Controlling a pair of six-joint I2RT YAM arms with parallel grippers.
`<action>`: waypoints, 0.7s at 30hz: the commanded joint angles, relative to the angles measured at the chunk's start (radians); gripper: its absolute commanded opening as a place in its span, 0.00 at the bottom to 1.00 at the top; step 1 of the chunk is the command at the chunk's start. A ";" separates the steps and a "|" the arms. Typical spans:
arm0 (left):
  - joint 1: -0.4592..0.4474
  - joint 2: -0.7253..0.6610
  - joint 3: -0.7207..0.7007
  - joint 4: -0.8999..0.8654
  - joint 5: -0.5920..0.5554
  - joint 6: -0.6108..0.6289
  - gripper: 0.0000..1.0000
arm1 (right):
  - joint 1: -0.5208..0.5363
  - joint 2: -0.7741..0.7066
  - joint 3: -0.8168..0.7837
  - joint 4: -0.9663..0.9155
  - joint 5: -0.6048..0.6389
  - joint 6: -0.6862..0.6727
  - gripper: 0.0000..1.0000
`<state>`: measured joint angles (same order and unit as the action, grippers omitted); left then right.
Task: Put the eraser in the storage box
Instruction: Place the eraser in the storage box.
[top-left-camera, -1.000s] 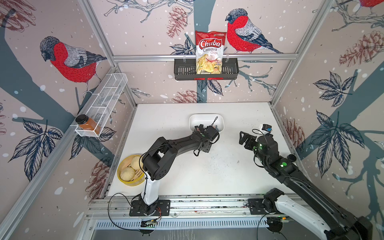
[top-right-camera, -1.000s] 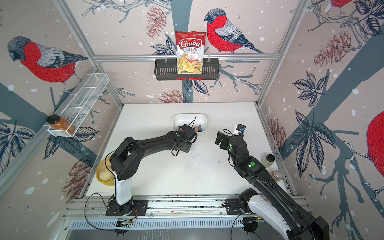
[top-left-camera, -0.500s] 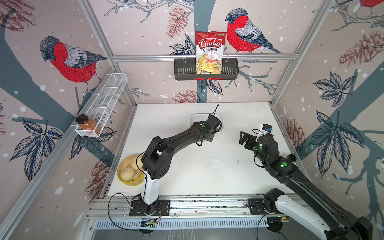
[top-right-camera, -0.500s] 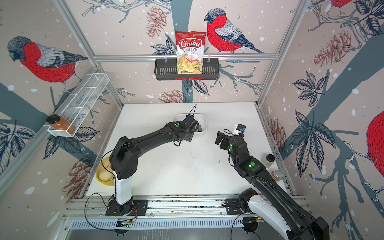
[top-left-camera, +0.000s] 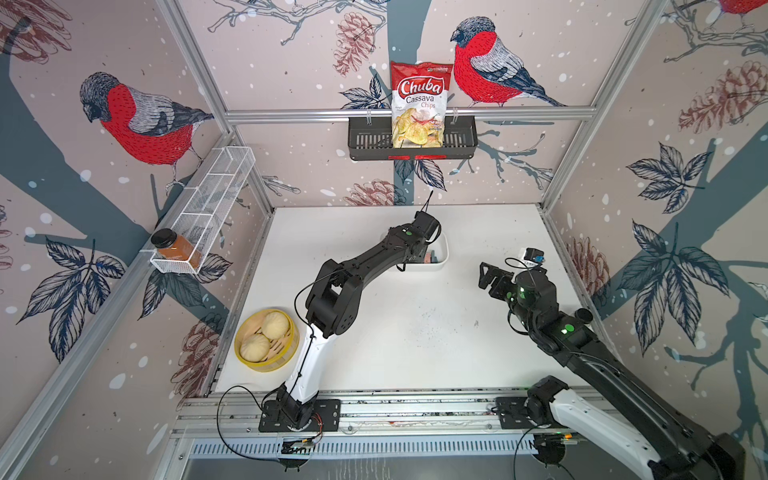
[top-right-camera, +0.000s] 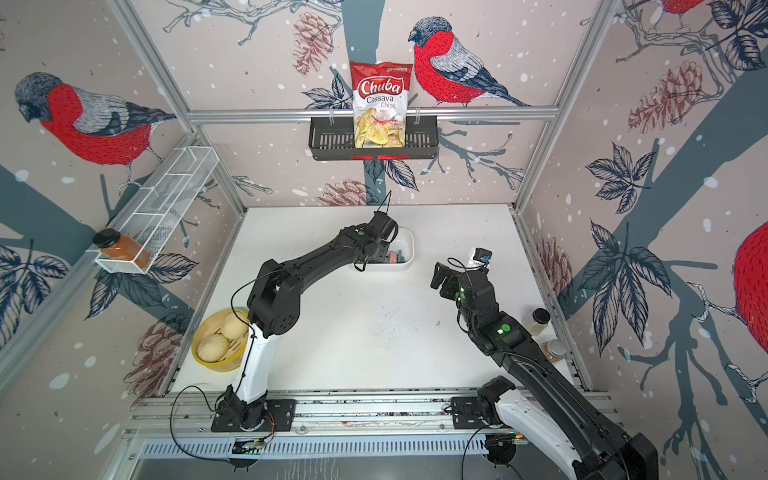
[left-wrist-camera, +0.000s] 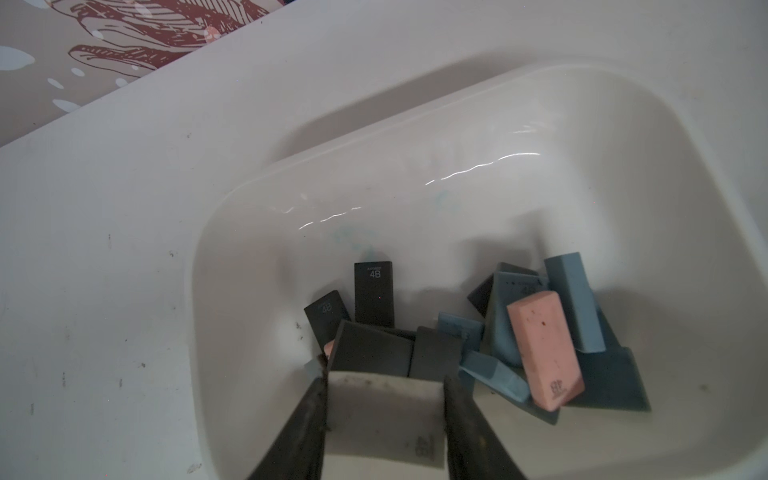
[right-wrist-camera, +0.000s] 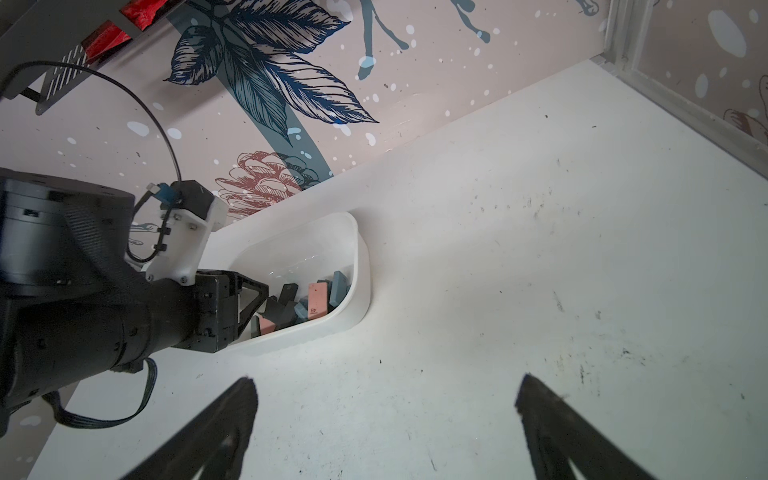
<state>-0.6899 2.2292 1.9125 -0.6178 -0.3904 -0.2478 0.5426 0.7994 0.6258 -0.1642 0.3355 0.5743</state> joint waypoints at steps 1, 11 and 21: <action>0.004 0.016 0.016 -0.009 -0.017 0.017 0.45 | -0.003 0.000 -0.004 0.032 0.000 -0.007 1.00; 0.008 0.035 0.025 0.011 0.019 0.010 0.65 | -0.005 -0.005 -0.015 0.037 -0.009 -0.005 1.00; 0.004 -0.088 -0.048 0.070 0.019 -0.008 0.99 | -0.006 -0.014 -0.002 0.012 0.027 0.015 1.00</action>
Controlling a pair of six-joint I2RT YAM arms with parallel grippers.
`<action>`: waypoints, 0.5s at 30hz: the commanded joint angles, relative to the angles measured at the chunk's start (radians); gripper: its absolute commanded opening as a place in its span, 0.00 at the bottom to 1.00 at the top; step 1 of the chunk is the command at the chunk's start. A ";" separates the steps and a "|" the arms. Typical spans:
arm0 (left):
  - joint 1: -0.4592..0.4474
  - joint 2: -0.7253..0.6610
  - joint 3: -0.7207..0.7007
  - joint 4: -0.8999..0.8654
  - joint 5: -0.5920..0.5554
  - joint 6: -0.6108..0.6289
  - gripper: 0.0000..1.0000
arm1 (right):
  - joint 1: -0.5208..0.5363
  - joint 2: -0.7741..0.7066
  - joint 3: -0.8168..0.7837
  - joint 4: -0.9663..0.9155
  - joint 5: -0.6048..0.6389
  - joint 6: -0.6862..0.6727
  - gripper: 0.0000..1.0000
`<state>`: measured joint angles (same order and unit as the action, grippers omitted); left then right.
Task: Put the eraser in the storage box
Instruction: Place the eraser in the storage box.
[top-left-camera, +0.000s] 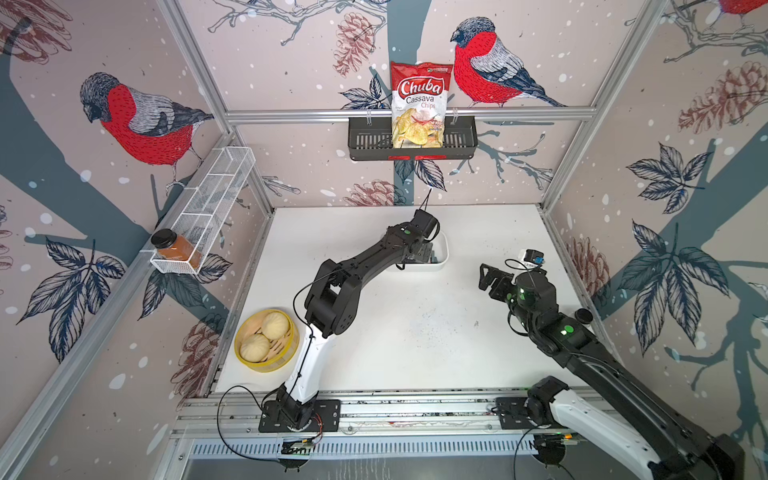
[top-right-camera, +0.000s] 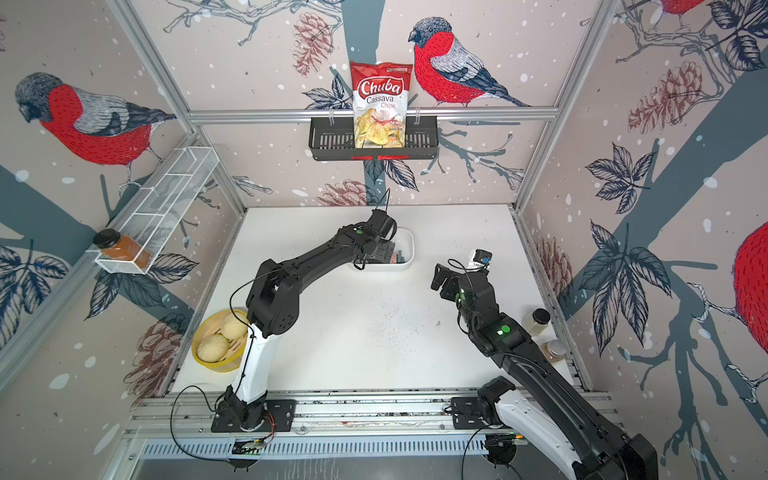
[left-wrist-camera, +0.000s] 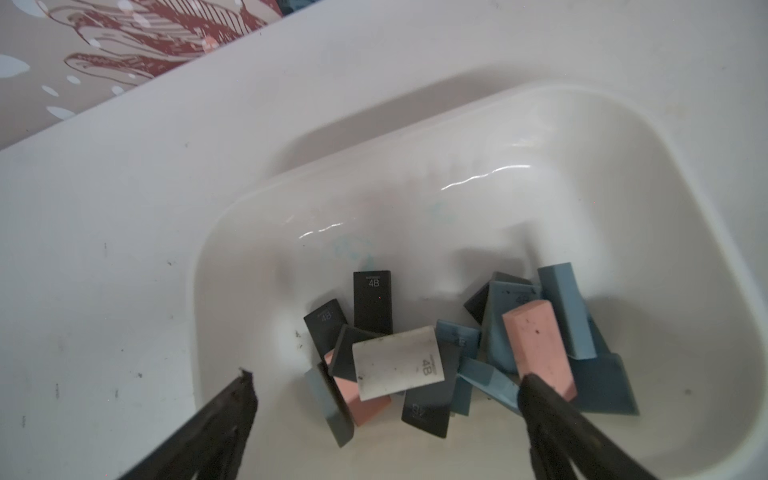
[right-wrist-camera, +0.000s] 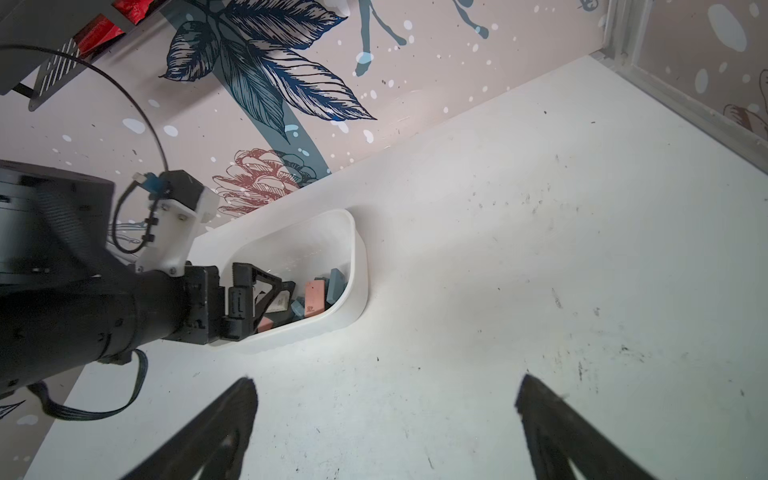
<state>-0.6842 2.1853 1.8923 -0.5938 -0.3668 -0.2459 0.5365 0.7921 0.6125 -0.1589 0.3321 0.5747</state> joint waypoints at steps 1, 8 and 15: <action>-0.001 -0.078 -0.064 0.066 -0.005 -0.012 0.99 | 0.000 -0.018 0.012 -0.002 0.043 0.021 1.00; -0.002 -0.329 -0.360 0.232 -0.048 -0.046 0.99 | -0.005 -0.134 -0.042 0.028 0.161 0.067 1.00; 0.003 -0.571 -0.658 0.431 -0.161 -0.058 0.99 | -0.013 -0.165 -0.036 0.049 0.229 0.031 1.00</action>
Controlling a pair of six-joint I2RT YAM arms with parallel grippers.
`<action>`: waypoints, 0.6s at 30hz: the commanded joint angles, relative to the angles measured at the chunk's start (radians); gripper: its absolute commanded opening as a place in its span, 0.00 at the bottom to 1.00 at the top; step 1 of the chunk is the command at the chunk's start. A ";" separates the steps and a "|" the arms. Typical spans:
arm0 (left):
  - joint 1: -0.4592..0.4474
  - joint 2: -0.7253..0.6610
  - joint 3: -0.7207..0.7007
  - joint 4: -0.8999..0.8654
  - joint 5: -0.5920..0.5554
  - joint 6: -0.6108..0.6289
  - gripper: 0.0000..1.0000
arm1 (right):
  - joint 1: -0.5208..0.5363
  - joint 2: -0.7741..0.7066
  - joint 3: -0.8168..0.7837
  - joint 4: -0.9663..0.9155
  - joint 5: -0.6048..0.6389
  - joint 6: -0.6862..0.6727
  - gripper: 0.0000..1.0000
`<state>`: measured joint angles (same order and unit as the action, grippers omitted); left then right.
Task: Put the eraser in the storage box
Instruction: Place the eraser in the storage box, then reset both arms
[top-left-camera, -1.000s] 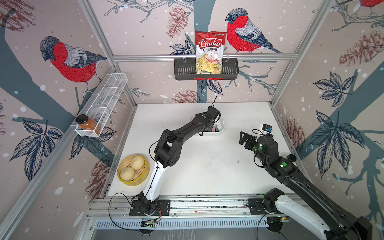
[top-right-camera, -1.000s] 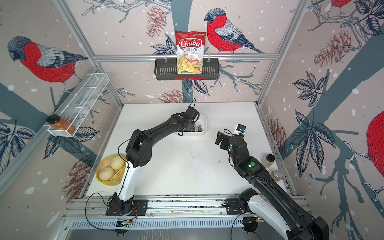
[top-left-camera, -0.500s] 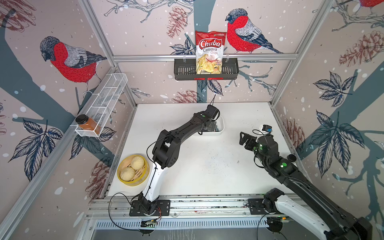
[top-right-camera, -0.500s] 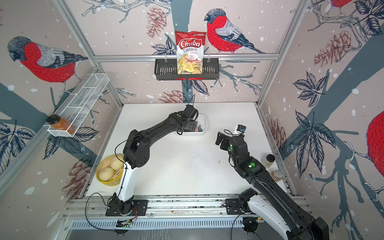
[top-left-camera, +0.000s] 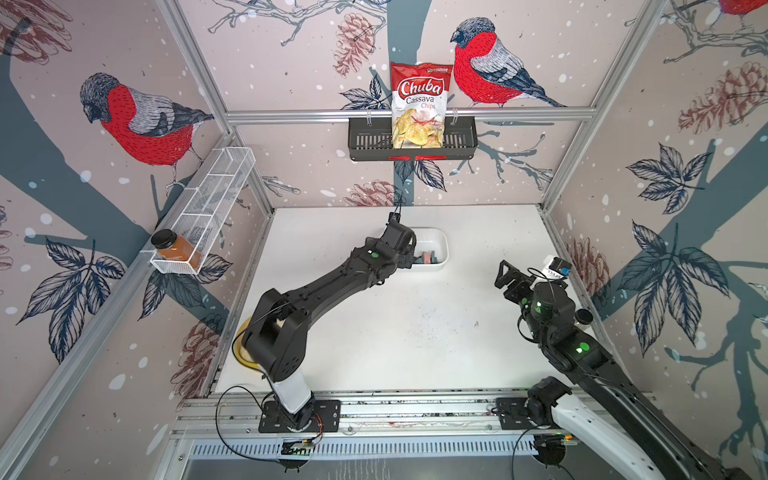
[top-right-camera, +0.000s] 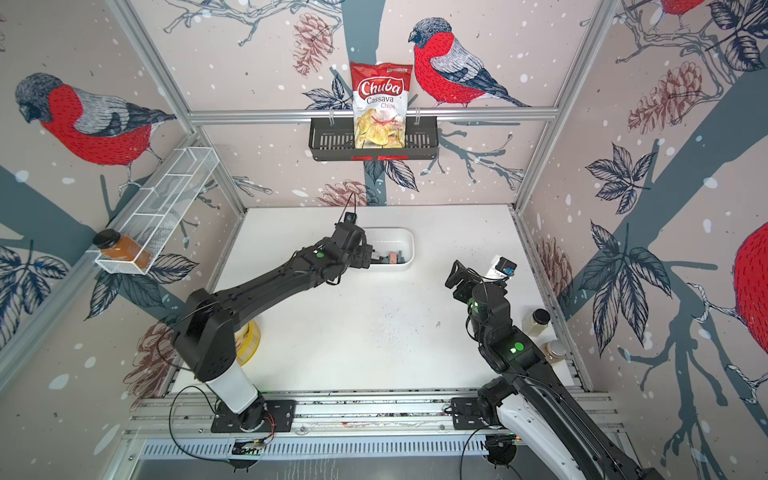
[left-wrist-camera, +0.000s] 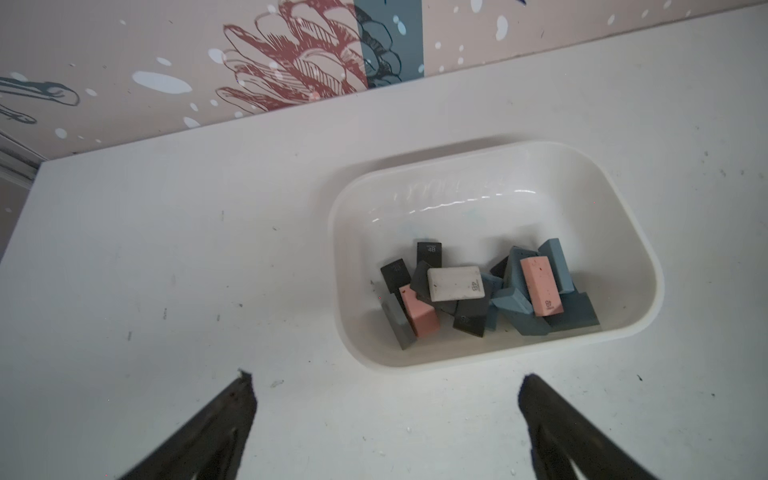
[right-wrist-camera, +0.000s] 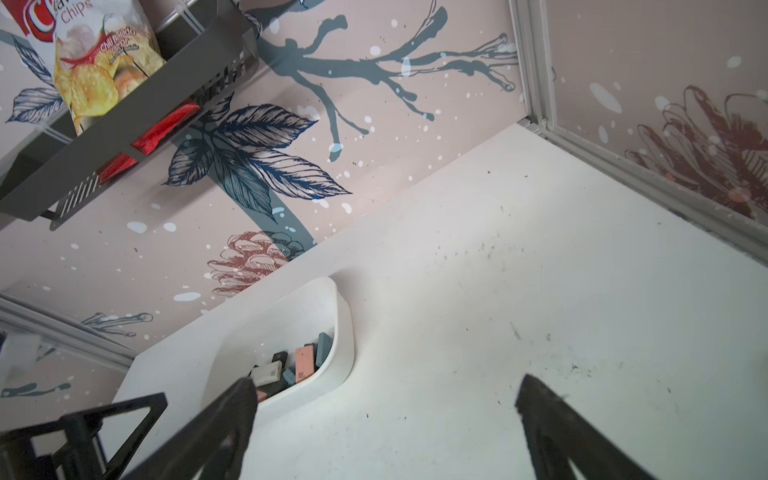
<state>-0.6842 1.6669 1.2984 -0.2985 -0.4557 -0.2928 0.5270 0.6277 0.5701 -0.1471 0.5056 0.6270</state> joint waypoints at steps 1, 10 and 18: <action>0.005 -0.082 -0.099 0.160 -0.085 -0.010 0.99 | -0.004 0.001 0.007 0.045 0.054 -0.035 1.00; 0.034 -0.327 -0.391 0.374 -0.219 -0.011 0.99 | -0.042 0.058 -0.024 0.177 0.047 -0.167 1.00; 0.065 -0.405 -0.563 0.540 -0.343 0.035 0.99 | -0.074 0.099 -0.132 0.468 0.186 -0.322 1.00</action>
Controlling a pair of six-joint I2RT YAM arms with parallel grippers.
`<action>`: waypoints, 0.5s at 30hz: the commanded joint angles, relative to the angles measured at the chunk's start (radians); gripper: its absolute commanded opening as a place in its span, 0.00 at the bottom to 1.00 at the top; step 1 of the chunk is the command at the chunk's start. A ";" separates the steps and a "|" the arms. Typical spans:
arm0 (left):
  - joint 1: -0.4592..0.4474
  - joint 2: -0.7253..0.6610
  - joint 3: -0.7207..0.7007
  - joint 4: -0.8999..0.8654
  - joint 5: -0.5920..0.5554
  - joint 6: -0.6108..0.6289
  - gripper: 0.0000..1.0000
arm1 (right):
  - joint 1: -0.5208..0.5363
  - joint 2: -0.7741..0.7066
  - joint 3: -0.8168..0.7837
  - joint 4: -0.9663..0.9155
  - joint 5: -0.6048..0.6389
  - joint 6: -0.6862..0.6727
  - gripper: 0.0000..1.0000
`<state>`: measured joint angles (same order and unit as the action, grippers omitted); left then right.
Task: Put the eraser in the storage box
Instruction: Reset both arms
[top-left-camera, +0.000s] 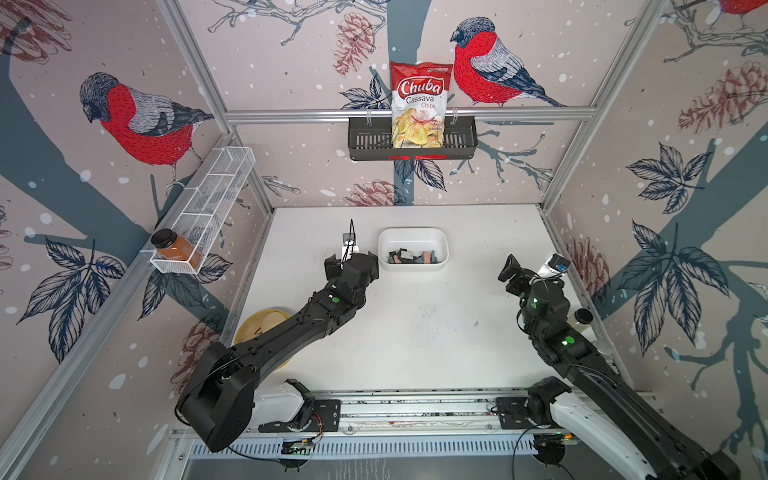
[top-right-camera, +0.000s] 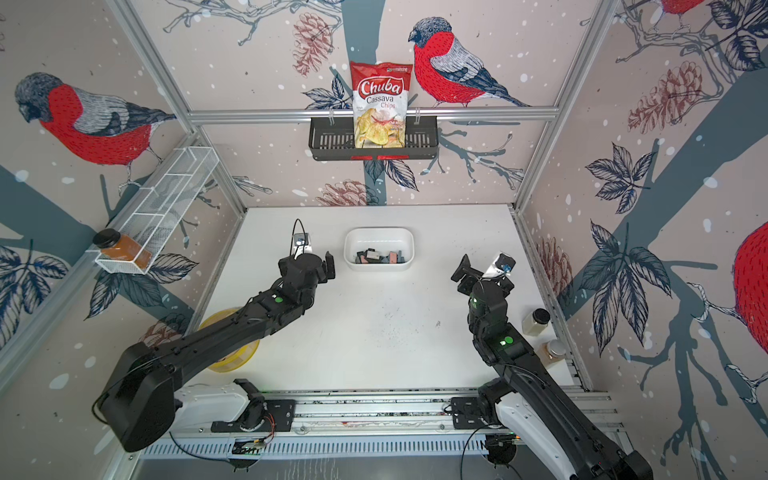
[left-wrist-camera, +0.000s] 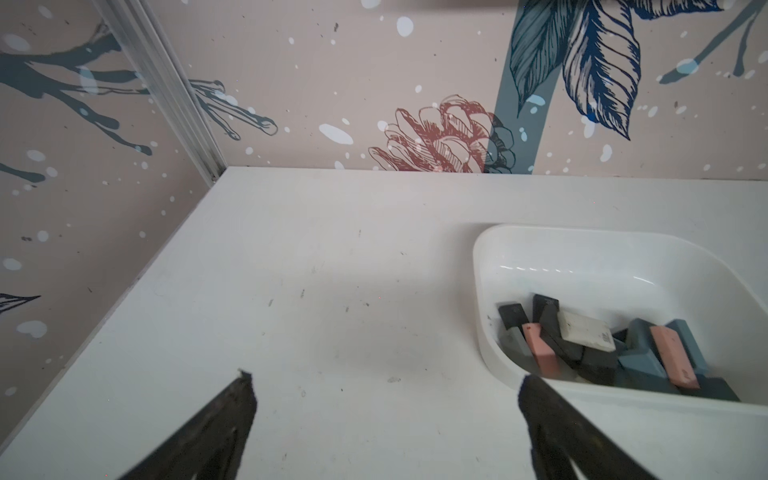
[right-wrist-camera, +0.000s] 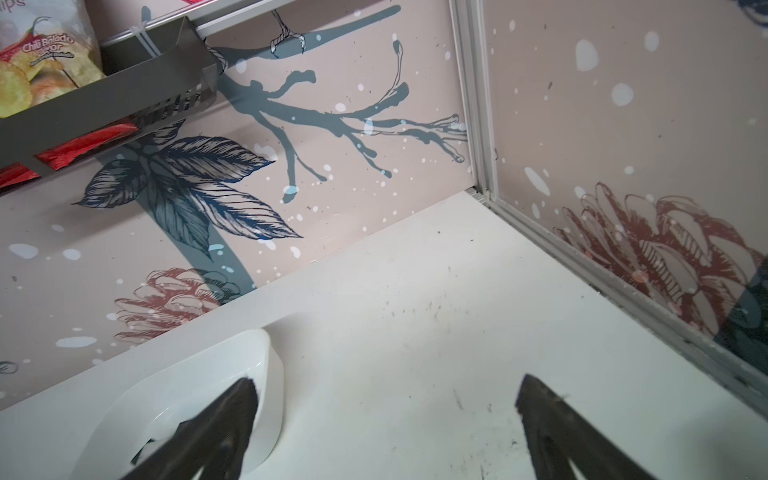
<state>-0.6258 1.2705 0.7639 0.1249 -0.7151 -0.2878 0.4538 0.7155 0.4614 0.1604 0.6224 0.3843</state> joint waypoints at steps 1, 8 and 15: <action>0.013 -0.015 -0.055 0.170 -0.095 0.048 0.99 | -0.006 0.032 -0.052 0.228 0.098 -0.129 1.00; 0.085 -0.044 -0.191 0.325 -0.128 0.057 0.99 | -0.088 0.155 -0.081 0.336 0.174 -0.186 1.00; 0.148 0.009 -0.284 0.489 -0.121 0.121 0.99 | -0.120 0.255 -0.141 0.504 0.180 -0.308 1.00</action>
<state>-0.4946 1.2736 0.4908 0.4835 -0.8371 -0.2020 0.3477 0.9520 0.3439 0.5259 0.7727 0.1486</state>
